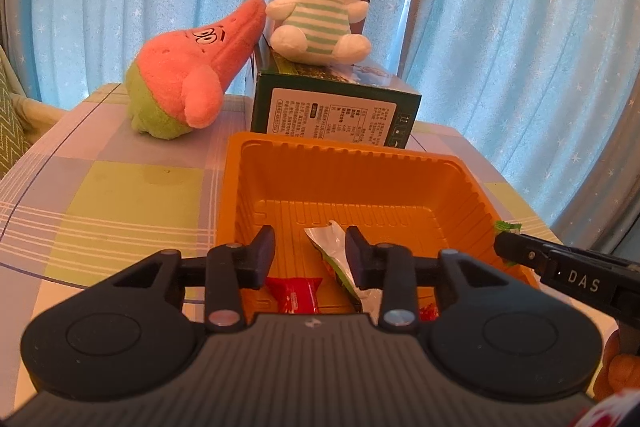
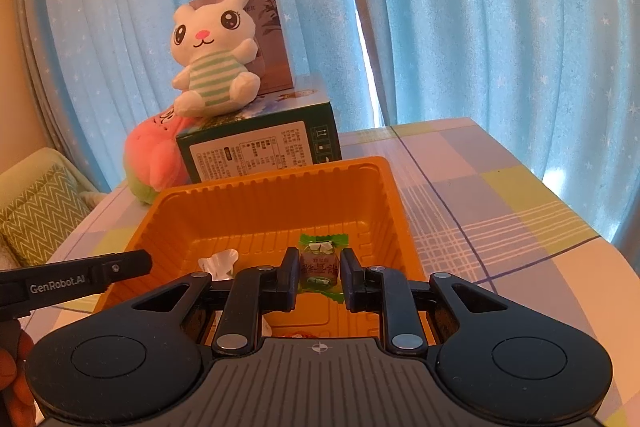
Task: Organize snacks
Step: 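Release the red packet from the left tool while the right tool releases the green candy into the tray, then move both tools back from the tray toward the snack pile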
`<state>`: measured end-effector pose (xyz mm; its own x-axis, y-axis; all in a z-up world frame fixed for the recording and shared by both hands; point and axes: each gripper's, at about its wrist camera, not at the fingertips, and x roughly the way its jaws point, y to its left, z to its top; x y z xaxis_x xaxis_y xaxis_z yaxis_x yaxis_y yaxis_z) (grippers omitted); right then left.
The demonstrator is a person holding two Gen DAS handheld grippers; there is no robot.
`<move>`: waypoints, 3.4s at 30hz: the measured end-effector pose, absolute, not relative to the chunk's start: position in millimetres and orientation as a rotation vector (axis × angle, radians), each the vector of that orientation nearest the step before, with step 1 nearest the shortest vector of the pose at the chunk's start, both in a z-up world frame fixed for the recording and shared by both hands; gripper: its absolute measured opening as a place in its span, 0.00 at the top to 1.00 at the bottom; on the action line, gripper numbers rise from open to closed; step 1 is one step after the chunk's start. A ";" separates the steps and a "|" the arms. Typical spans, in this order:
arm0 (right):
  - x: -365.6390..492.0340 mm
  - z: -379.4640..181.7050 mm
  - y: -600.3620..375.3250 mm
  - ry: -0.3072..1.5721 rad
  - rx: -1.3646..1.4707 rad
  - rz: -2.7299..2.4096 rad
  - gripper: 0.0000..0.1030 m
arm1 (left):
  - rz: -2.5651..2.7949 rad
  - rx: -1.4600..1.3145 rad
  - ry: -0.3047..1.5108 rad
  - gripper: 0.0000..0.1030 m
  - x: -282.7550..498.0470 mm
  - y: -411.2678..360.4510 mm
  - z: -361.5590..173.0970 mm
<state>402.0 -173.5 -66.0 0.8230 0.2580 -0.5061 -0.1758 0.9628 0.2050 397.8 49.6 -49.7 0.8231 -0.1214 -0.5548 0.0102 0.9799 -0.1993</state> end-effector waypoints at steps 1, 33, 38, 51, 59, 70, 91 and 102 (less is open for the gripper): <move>402.3 -65.7 -175.5 0.558 0.163 0.232 0.79 | -0.068 -0.193 0.598 0.67 397.7 50.3 -49.0; 401.3 -59.8 -199.8 0.520 0.304 0.176 0.42 | -0.070 -0.164 0.594 0.66 391.3 46.0 -51.8; 390.2 -53.2 -192.8 0.481 0.245 0.175 0.42 | -0.070 -0.151 0.577 0.66 382.5 42.6 -46.0; 330.3 -36.0 -195.6 0.468 0.219 0.169 0.42 | -0.108 -0.156 0.526 0.57 329.5 25.8 -16.3; 263.1 -30.1 -200.7 0.505 0.214 0.164 0.42 | -0.097 -0.195 0.570 0.54 261.7 28.9 -13.9; 157.5 -31.0 -206.2 0.607 0.250 0.148 0.42 | -0.101 -0.180 0.606 0.40 159.0 30.4 -1.1; 68.8 -50.3 -184.4 0.681 0.184 0.176 0.42 | -0.113 -0.065 0.710 0.37 59.5 32.5 -25.3; 82.7 -70.3 -186.2 0.726 0.183 0.171 0.42 | -0.164 0.084 0.766 0.35 85.7 33.0 -43.2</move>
